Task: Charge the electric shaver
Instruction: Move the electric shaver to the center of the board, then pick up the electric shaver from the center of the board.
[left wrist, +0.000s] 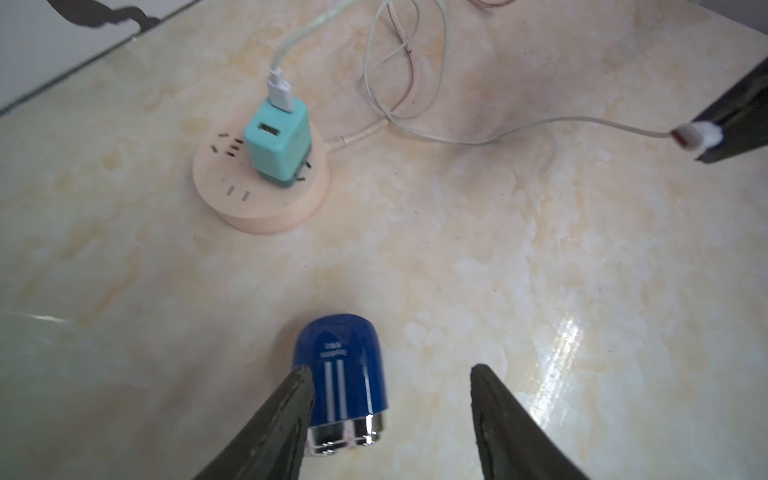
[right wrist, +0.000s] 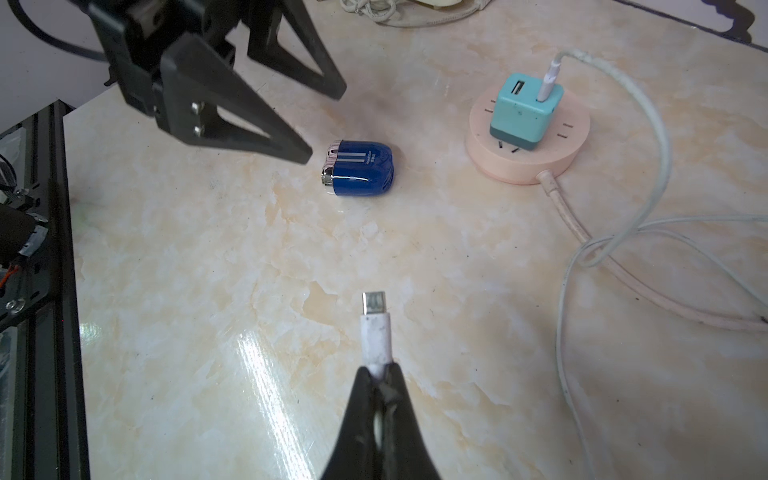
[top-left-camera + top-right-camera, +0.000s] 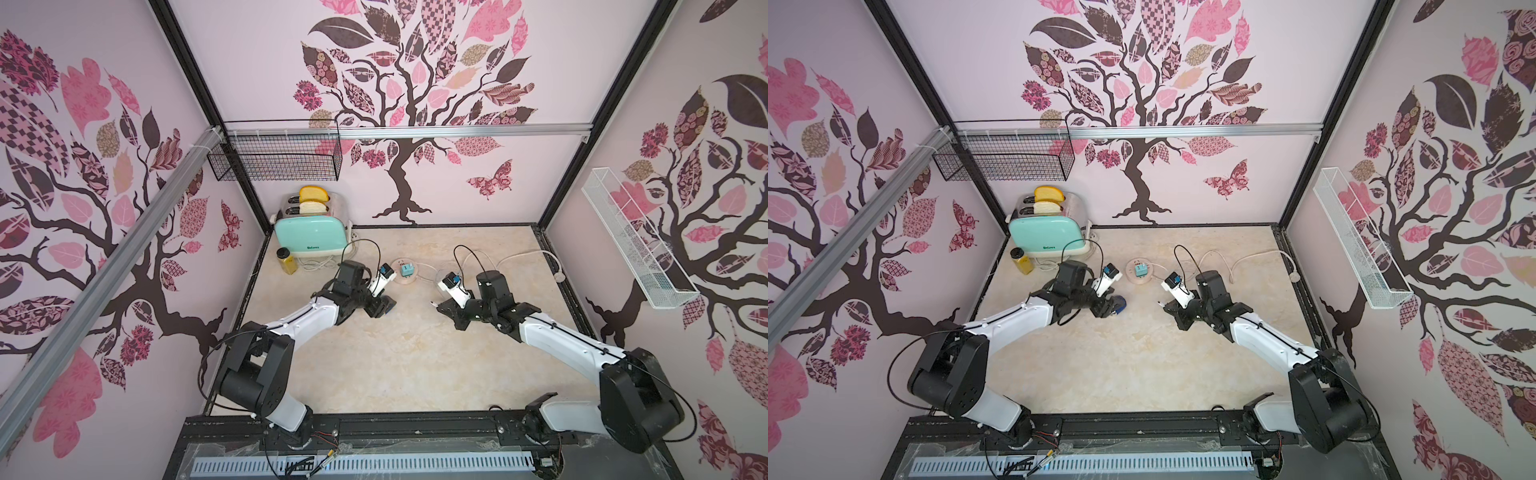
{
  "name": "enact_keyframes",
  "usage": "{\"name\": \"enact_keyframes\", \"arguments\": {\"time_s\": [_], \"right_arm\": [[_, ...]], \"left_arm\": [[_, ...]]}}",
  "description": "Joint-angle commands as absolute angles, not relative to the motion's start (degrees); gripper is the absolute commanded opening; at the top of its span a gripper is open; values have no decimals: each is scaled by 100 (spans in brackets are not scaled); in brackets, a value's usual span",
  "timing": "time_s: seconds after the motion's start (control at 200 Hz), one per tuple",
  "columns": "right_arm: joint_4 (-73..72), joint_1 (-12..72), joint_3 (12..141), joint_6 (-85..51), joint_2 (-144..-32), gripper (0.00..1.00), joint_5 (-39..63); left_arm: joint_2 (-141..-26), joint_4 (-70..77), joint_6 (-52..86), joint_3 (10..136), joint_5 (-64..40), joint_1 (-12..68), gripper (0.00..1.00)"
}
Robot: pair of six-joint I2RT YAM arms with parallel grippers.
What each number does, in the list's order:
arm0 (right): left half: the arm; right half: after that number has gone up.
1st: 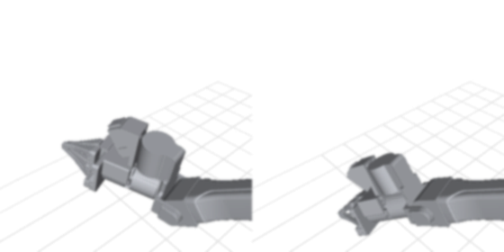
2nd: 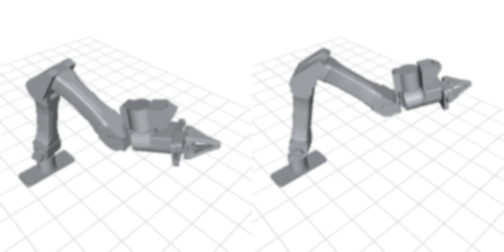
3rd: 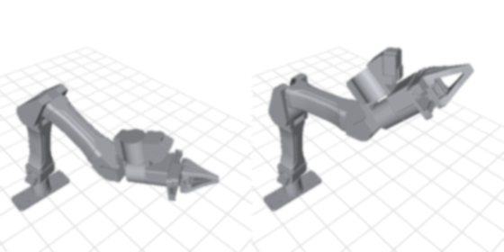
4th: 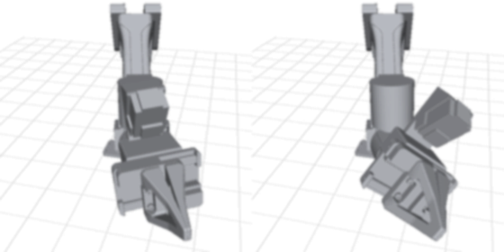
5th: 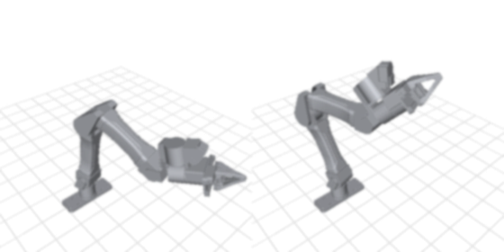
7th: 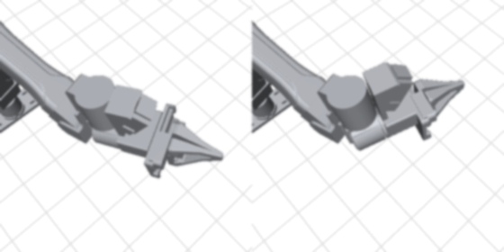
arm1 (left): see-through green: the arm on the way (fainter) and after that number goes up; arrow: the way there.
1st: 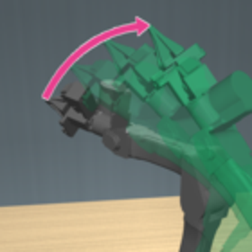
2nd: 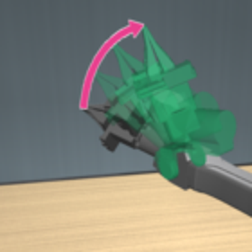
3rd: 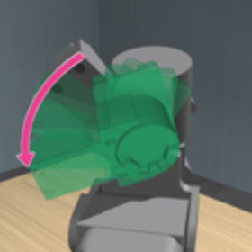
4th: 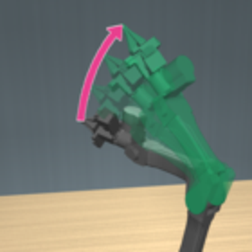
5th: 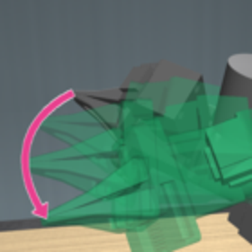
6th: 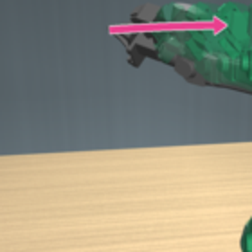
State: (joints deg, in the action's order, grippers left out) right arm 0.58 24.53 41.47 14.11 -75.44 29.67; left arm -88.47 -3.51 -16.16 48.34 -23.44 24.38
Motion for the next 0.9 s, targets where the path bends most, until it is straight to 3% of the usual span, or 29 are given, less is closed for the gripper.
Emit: {"name": "enact_keyframes", "arguments": {"time_s": [0.0,0.12,0.495,0.605,0.645,0.895], "right_arm": [[-154,2416,4127,1313,-7415,0,3120],[-127,2416,4087,1318,-7333,0,3163],[-79,2414,4144,1373,-7408,0,3138],[-53,2416,4179,1389,-7470,0,3152],[-53,2417,4196,1389,-7493,0,3155],[-17,2417,4237,1428,-7531,0,3148]], "left_arm": [[-8768,1212,-620,4219,-1853,2373,66],[-8959,2087,-542,3815,-1418,2368,71],[-9612,3614,-814,3079,-1624,2372,73],[-9706,3764,-809,2963,-1809,2374,74],[-9765,3779,-791,2982,-1811,2369,83],[-10277,3857,-832,3294,-1602,2373,83]]}}
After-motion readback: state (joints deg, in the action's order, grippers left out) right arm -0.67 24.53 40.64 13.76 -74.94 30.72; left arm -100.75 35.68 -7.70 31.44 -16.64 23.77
